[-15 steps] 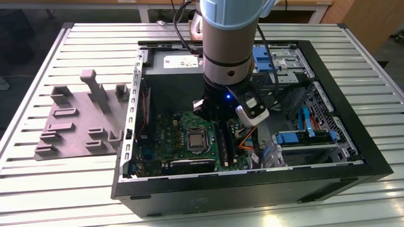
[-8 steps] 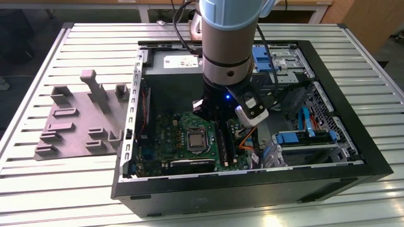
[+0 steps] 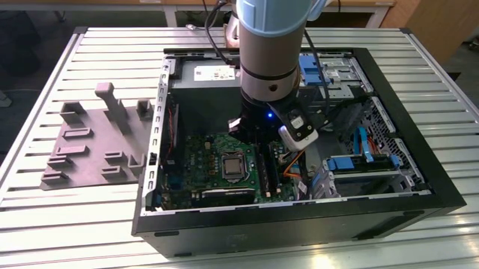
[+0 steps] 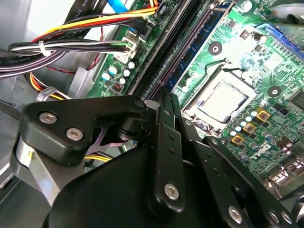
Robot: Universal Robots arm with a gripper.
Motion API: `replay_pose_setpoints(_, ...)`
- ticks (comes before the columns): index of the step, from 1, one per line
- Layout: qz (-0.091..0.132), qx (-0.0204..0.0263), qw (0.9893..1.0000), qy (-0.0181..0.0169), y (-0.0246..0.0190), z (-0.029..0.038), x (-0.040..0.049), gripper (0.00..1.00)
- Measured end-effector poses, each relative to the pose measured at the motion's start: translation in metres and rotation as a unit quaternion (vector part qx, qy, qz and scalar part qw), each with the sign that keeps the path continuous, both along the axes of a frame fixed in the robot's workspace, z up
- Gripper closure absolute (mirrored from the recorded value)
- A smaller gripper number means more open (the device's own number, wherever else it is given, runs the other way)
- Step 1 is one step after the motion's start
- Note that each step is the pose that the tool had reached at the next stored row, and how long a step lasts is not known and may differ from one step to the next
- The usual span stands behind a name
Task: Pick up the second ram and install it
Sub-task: 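Insert the second ram into the second slot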
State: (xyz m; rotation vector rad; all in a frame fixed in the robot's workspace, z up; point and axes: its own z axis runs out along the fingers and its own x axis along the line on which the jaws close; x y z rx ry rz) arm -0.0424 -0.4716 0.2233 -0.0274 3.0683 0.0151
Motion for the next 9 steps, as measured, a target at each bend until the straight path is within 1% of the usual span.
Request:
replay_pose_setpoints(3,0.000,-0.0004,1.0000,0.0001,0.0000,-0.0002,0.0000,0.88)
replay_pose_setpoints(7,0.000,-0.0044,1.0000,0.0000,0.0001,-0.0004,0.0000,0.88)
replay_pose_setpoints(9,0.000,-0.0051,1.0000,0.0000,0.0000,-0.0003,0.0000,0.88)
